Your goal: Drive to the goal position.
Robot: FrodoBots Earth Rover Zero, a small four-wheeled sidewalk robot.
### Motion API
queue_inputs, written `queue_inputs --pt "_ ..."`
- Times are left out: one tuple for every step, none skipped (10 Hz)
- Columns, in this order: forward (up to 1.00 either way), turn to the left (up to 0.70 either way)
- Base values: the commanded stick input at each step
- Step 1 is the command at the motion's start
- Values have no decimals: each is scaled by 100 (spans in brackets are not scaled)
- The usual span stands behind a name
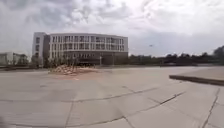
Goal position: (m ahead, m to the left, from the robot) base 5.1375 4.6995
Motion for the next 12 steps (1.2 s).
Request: queue_inputs --pt "70 -20" --pt "70 -21" --pt "70 -3" --pt "70 0" --pt "70 0" --pt "70 -8" --pt "70 -9" --pt "70 -3" --pt "70 0" --pt "70 -1" --pt "70 -7" --pt "70 -17"
